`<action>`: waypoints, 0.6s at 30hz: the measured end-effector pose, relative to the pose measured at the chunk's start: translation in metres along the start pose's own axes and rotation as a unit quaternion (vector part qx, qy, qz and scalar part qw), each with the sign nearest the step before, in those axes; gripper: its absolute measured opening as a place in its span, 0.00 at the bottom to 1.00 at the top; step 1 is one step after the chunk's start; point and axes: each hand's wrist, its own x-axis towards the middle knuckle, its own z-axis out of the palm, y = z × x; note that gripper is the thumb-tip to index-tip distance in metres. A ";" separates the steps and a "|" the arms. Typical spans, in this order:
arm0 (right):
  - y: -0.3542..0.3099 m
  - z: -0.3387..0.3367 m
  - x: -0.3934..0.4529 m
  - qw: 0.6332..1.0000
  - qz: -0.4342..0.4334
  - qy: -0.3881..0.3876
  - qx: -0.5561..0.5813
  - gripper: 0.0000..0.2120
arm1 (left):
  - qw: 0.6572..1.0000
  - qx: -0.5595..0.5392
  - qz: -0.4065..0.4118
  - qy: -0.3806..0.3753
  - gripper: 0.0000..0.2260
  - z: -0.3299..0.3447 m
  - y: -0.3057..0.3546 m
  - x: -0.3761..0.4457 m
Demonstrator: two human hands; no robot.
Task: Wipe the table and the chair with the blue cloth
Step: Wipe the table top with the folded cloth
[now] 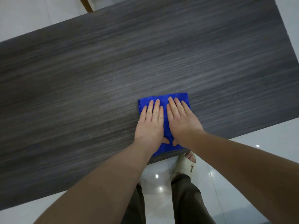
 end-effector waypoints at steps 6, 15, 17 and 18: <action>0.007 0.006 0.002 0.999 -0.011 0.008 0.034 0.64 | 1.000 -0.001 -0.004 -0.004 0.54 -0.002 0.005 0.000; 0.017 0.011 0.002 0.998 -0.043 0.016 0.049 0.63 | 1.000 0.000 -0.017 -0.012 0.54 -0.003 0.009 0.002; 0.022 0.011 0.001 0.997 -0.049 0.021 0.048 0.63 | 1.000 -0.004 -0.023 -0.016 0.55 -0.004 0.013 0.004; 0.026 0.012 0.000 0.997 -0.052 0.025 0.047 0.63 | 0.999 -0.007 -0.027 -0.017 0.55 -0.005 0.016 0.005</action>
